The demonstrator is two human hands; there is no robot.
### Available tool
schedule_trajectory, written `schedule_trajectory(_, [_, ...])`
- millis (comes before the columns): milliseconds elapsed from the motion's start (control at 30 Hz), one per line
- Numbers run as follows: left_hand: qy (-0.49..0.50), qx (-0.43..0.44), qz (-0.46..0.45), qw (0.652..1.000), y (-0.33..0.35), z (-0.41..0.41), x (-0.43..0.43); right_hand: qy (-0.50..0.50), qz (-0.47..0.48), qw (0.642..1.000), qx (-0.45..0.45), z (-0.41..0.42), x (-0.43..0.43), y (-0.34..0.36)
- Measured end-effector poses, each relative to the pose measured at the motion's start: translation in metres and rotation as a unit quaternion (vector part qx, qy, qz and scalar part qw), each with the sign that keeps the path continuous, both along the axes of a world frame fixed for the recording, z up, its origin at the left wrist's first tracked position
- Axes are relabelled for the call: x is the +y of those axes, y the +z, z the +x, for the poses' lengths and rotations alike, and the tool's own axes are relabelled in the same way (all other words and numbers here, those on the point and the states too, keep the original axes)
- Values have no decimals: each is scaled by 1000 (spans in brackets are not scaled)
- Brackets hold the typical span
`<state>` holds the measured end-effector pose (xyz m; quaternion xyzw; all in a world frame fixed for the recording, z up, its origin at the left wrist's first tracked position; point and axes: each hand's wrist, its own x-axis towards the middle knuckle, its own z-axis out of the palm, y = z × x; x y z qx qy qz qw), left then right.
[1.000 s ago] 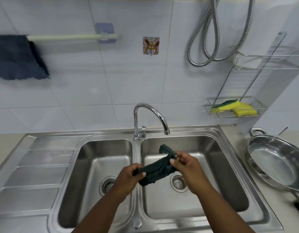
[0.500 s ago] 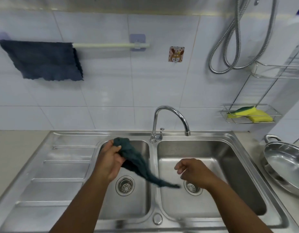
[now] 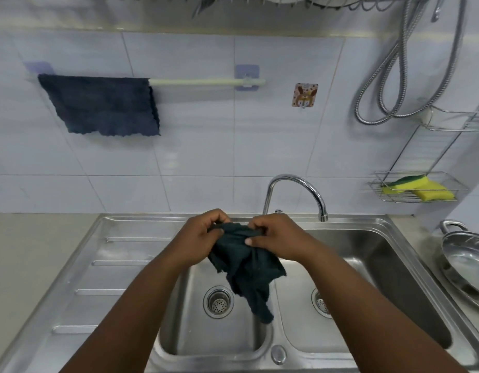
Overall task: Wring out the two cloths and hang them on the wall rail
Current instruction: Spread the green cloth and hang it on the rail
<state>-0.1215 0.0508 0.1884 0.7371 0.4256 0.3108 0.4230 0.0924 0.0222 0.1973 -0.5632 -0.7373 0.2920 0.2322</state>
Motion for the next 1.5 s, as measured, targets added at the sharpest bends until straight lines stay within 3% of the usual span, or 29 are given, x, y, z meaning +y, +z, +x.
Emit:
schedule_trajectory(67, [-11, 37, 53, 998, -1, -8, 4, -12, -8, 1000, 4, 7, -2, 4])
schedule_trajectory(167, [-53, 145, 142, 978, -10, -17, 11, -23, -9, 998, -61, 16, -2, 12])
schedule_trajectory(300, [-54, 291, 156, 942, -22, -27, 18, -13, -58, 984, -168, 21, -2, 28])
schedule_trajectory(367, [-12, 322, 158, 933, -24, -33, 20, -23, -62, 983, -173, 18, 0, 31])
schedule_trajectory(533, [63, 306, 69, 947, -27, -41, 34, -93, -4, 976, -197, 11, 7, 26])
schedule_trajectory(633, [110, 198, 21, 974, -27, -47, 43, -104, 2, 984, -144, 10, 9, 28])
schedule_trajectory(767, [121, 133, 62, 982, -26, -52, 51, -130, -50, 990, -26, 15, 14, 26])
schedule_trajectory(900, [-25, 254, 32, 966, -26, -70, 65, -112, -73, 987, -85, 35, 22, 16])
schedule_trajectory(967, [-101, 373, 49, 921, -24, -78, 70, -87, -83, 985, -125, 42, 25, 11])
schedule_trajectory(1033, [-108, 430, 71, 893, -22, -80, 72, -69, -65, 979, -182, 42, 28, 4])
schedule_trajectory(1133, [-42, 396, 89, 913, -9, -80, 78, -105, -25, 972, -210, 35, 38, -3])
schedule_trajectory(1233, [90, 231, 148, 958, 17, -78, 78, -209, 105, 960, -155, 35, 42, 19])
schedule_trajectory(1300, [205, 99, 273, 935, 31, -75, 65, -266, 266, 923, -82, 35, 36, 36])
schedule_trajectory(1367, [241, 78, 385, 887, 20, -77, 55, -277, 378, 883, -31, 30, 26, 33])
schedule_trajectory(1400, [198, 127, 365, 901, 1, -82, 53, -240, 371, 895, -62, 28, 22, 19])
schedule_trajectory(1433, [123, 204, 293, 926, -22, -88, 52, -175, 291, 931, -138, 26, 19, -1])
schedule_trajectory(1467, [42, 288, 193, 937, -46, -98, 52, -100, 153, 956, -231, 27, 15, -26])
schedule_trajectory(1500, [-16, 335, 104, 936, -64, -108, 50, -42, 19, 953, -299, 29, 10, -49])
